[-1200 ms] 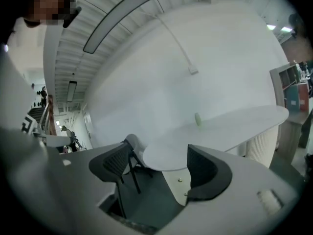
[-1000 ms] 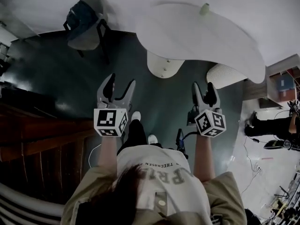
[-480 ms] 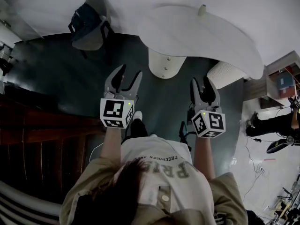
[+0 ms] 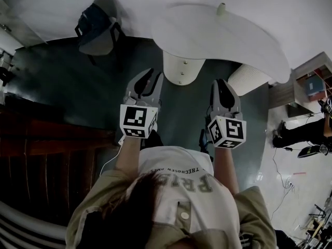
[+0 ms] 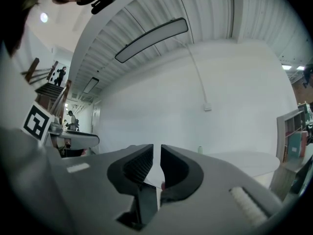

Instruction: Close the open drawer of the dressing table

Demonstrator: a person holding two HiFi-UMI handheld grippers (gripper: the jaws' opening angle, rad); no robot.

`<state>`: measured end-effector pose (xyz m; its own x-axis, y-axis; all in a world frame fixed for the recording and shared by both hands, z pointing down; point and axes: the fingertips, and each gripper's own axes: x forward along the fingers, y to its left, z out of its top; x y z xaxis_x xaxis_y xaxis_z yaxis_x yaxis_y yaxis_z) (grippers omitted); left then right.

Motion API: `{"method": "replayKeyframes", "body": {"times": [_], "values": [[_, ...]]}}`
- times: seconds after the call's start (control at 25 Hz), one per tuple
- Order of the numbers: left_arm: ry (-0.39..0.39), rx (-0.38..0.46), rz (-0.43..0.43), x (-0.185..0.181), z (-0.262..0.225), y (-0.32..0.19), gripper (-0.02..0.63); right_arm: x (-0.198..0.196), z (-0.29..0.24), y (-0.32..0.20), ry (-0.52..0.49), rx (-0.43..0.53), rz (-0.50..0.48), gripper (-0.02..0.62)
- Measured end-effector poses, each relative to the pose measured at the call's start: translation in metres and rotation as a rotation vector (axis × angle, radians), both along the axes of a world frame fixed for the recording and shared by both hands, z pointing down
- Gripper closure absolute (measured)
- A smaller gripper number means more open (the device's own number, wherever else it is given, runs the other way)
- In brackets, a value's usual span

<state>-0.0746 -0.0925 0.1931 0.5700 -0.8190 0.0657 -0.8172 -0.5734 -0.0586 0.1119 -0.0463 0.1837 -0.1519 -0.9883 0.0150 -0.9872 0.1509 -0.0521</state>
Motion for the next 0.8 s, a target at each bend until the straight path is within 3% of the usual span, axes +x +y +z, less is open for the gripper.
{"method": "replayKeyframes", "body": {"times": [0.16, 0.36, 0.8], "values": [[0.007, 0.014, -0.002, 0.007, -0.004, 0.003, 0.507, -0.001, -0.001, 0.002, 0.02, 0.002, -0.01, 0.566], [0.005, 0.021, 0.004, 0.014, -0.007, 0.01, 0.594, 0.002, -0.007, 0.005, 0.028, 0.009, 0.0, 0.589], [-0.037, 0.035, 0.038, 0.032, -0.004, 0.01, 0.598, 0.011, -0.003, 0.004, -0.005, 0.006, 0.004, 0.589]]}}
